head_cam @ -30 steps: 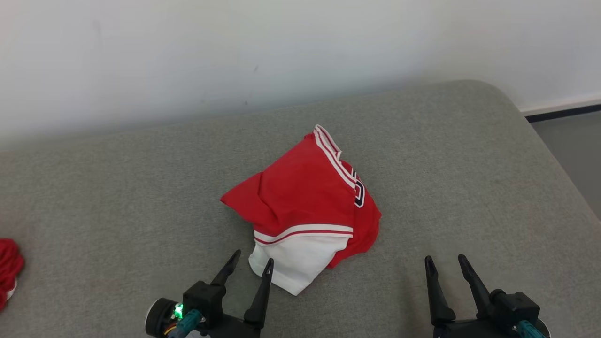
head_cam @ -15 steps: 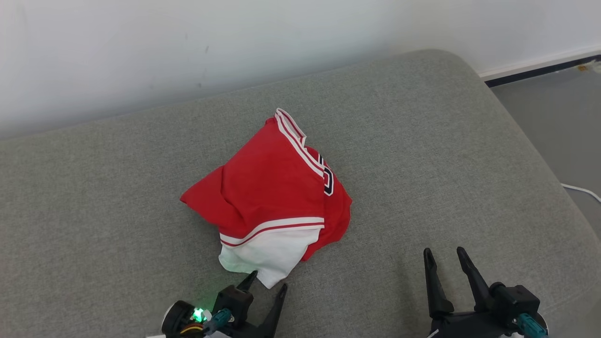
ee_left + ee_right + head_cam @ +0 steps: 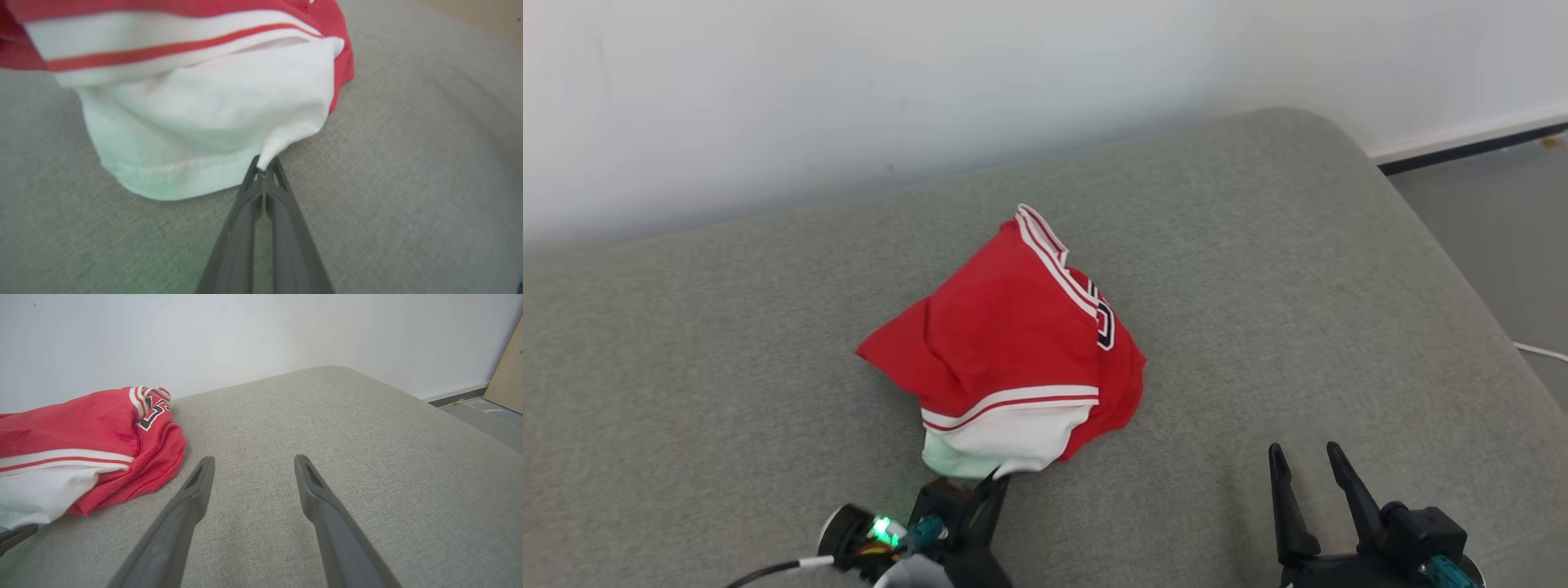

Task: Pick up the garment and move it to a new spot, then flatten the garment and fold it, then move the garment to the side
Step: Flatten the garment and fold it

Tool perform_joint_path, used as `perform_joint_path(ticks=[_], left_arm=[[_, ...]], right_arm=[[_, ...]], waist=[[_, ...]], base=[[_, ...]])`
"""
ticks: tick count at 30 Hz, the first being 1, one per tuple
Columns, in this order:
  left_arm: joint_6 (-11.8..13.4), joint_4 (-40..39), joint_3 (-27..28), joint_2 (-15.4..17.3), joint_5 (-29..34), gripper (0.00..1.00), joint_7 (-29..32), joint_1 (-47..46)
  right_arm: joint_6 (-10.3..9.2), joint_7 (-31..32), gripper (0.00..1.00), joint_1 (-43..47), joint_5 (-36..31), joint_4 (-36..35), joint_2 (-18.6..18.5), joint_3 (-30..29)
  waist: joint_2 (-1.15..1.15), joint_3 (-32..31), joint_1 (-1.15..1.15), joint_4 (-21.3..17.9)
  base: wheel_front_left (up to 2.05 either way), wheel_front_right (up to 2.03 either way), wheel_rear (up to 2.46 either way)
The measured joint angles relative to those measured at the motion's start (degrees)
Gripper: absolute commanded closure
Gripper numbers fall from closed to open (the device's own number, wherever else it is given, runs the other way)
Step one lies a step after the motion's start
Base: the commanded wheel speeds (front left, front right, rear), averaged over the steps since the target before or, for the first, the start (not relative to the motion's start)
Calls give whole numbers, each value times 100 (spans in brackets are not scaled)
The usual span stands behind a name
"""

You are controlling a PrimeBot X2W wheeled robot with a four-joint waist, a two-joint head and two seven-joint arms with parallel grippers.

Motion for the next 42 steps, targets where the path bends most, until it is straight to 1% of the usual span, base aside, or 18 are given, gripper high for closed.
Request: perform_joint_path(ticks=[4,8,12,15,19,25,28,30,32,35,42], left_arm=[[-7,-904,-19,-7,-283,100,-1,10],[66,-1842,58,-12,-334,100,-1,5],[154,-2576,213,0,-318,100,-1,52],[218,-2998,321,137,-309,100,-1,193],[381,-3552,474,359,-378,100,9,602],[744,-4374,802,757,-662,100,157,1652],[957,-4519,1033,954,-867,100,225,2259],[1068,-4517,1195,1011,-1043,100,229,2640],[1113,-4448,1277,1018,-1146,100,212,2951],[1081,-4244,1315,972,-1325,100,180,3215],[847,-3382,1302,720,-1605,100,91,3334]], right_arm=[[0,0,0,118,-30,-2,3,-42],[0,1,0,219,-64,20,4,-110],[0,0,0,291,-81,14,1,-146],[0,0,0,313,-94,20,2,-144],[0,-1,0,339,-94,20,5,-162],[0,0,0,420,-92,18,3,-218],[0,0,0,420,-91,18,3,-230],[0,0,0,417,-92,16,4,-230],[0,0,0,417,-94,19,3,-227],[0,0,0,415,-105,27,3,-223],[0,0,0,410,-115,48,3,-172]], waist=[[0,-84,0,166],[0,-186,0,411],[0,-287,0,723],[0,-359,0,983],[-1,-449,-1,1325],[-1,-549,-1,1798],[-1,-572,-1,1992],[-1,-578,-1,2093],[-1,-578,-1,2169],[0,-570,-1,2235],[-1,-586,-1,2180]], base=[[0,0,0],[0,0,0],[0,0,0],[0,0,0],[0,0,0],[0,0,0],[0,0,0],[0,0,0],[0,0,0],[0,0,0],[0,0,0]])
